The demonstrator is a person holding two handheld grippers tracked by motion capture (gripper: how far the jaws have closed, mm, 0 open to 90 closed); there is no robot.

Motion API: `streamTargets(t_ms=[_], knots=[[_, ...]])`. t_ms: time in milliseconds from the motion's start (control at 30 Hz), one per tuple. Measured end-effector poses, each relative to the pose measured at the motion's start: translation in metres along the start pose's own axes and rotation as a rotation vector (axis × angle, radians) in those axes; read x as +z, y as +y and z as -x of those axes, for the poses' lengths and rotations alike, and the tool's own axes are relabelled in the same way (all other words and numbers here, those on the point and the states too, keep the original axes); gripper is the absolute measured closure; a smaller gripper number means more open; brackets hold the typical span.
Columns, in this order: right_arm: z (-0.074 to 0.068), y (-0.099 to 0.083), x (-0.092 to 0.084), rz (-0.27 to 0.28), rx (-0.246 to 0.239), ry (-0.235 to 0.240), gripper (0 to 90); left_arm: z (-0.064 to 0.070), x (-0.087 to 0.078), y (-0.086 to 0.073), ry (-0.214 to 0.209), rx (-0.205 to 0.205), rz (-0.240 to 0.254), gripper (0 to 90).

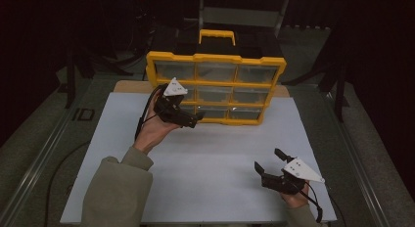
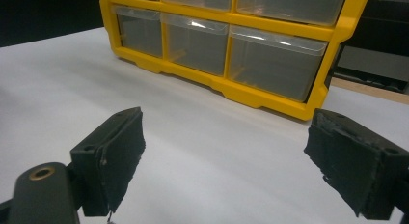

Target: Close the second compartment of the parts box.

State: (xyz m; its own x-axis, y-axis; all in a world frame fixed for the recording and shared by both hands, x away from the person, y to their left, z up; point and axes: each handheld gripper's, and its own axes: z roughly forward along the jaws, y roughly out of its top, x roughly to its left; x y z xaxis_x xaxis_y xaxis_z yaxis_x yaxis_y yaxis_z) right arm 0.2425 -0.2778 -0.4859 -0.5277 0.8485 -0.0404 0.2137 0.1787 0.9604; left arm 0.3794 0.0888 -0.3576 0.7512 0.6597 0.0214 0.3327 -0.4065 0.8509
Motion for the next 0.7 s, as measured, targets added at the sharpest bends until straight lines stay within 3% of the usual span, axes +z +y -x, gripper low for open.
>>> streamTargets(t_ms=[167, 333, 467, 700], knots=[[0.0, 0.0, 0.0, 0.001, 0.001, -0.001, 12.9, 0.003, -0.004, -0.015, 0.003, 0.004, -0.009, 0.1], [0.0, 0.0, 0.0, 0.003, 0.001, 0.0, 12.9, 0.005, -0.01, -0.034, -0.014, -0.02, 0.004, 0.1], [-0.001, 0.001, 0.0, 0.005, -0.001, -0.001, 12.9, 0.007, -0.015, -0.049, -0.001, -0.03, 0.015, 0.1], [-0.003, 0.001, -0.001, 0.012, -0.003, 0.004, 12.8, 0.016, -0.027, -0.079, 0.017, -0.001, 0.04, 0.1]])
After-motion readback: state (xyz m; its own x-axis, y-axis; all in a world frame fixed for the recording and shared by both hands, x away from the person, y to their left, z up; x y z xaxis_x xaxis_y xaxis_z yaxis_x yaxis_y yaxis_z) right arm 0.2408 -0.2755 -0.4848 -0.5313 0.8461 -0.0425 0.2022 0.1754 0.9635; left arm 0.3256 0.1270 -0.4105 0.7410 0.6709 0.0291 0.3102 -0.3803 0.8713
